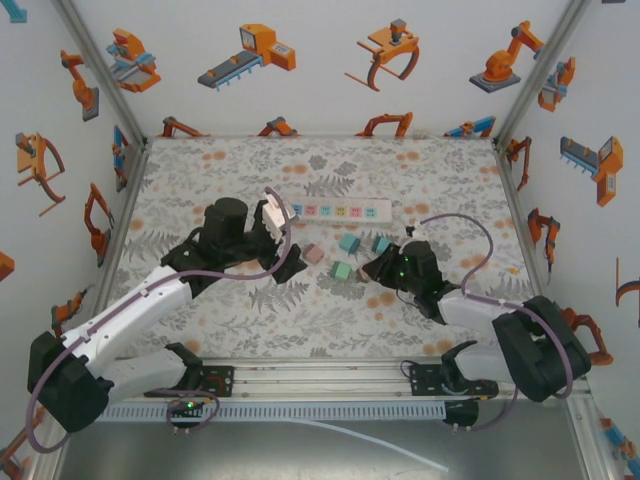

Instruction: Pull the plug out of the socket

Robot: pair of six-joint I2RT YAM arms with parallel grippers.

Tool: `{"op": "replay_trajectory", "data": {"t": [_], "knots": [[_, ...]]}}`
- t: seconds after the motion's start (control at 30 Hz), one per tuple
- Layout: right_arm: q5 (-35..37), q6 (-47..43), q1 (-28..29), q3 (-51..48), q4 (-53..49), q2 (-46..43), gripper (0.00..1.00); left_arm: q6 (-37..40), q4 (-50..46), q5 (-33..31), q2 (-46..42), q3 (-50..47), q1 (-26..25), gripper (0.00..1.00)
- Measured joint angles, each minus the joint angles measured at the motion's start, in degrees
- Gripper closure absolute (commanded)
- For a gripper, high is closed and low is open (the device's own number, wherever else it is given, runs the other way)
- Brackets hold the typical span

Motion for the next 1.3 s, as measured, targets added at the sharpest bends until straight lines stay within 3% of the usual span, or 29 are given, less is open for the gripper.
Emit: {"op": "replay_trajectory", "data": {"t": [0.23, 0.47, 0.77, 0.87, 1.03, 1.1, 1.13, 1.17, 1.3], "knots": [[1.9, 2.3, 0.2, -1.0, 2.1, 0.4, 0.69, 0.0, 0.0, -1.3, 3.2, 0.2, -0.3, 0.03], [5.8, 1.8, 0.2, -1.9, -3.7, -4.8, 0.51, -0.4, 1.3, -2.2, 6.1, 0.4, -1.0, 0.03], [12.1, -6.4, 0.2, -0.4, -14.1, -16.0, 0.4, -0.7, 3.0, -7.0, 7.1, 2.0, -1.3, 0.03], [16.7, -13.8, 0.2, 3.6, -17.0, -17.7, 0.35, -1.5, 4.1, -11.7, 7.6, 2.4, -1.3, 0.03], [27.4, -26.3, -2.6, 10.9, -16.2, -15.3, 0.27, -4.3, 8.2, -24.8, 8.4, 1.9, -0.8, 0.03], [30.8, -29.4, -5.7, 13.6, -15.2, -11.9, 0.2, -5.0, 10.2, -29.8, 9.1, 1.4, 0.1, 0.03], [32.6, -30.6, -7.3, 15.0, -14.8, -9.6, 0.07, -5.4, 11.2, -32.3, 9.7, 1.0, 0.9, 0.03], [33.7, -31.6, -8.5, 15.9, -14.4, -7.8, 0.01, -5.7, 12.0, -34.6, 10.2, 0.5, 1.8, 0.03], [37.3, -34.5, -13.4, 18.9, -12.3, 0.9, 0.01, -8.3, 15.5, -41.9, 11.7, -2.8, 7.9, 0.03]]}}
